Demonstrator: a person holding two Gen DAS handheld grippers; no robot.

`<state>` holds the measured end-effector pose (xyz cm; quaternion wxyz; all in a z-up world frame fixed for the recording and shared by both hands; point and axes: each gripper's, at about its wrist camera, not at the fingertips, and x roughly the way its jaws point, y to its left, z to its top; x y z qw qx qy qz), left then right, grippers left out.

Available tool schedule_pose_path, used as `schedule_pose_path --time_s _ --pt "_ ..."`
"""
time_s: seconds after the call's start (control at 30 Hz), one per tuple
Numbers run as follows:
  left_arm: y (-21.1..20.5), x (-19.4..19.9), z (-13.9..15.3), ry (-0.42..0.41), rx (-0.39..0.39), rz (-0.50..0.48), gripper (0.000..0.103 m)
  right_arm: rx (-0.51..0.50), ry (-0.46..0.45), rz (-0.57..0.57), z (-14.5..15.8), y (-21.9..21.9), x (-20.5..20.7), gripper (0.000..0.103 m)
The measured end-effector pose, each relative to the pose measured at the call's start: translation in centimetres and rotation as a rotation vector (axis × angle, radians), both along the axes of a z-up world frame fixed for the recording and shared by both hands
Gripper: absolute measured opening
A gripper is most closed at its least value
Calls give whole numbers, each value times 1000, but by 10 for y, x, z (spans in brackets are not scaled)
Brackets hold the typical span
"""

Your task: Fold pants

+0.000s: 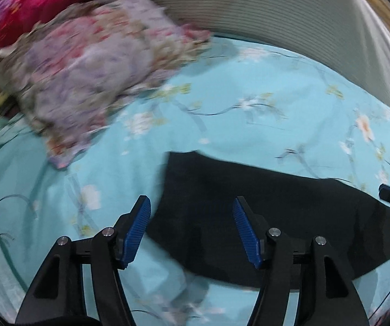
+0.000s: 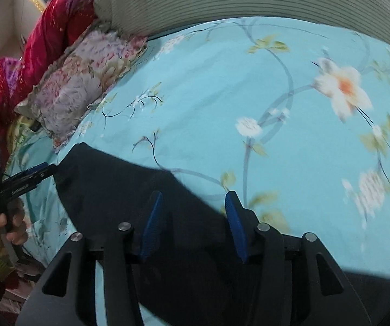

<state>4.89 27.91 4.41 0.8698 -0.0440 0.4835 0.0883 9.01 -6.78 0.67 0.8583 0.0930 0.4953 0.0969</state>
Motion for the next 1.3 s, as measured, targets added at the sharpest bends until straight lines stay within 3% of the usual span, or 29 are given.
schedule_pose_path --time_s 0.63,1.03,1.3 --pt "-239 30 -8 97 -76 -545 71 58 17 -356 15 -99 -148 50" --pt "-351 44 -16 181 -80 -813 74 175 10 -680 5 -174 -228 54" --pt "-413 59 -23 234 -100 -950 74 229 -12 -787 0 -203 -245 54"
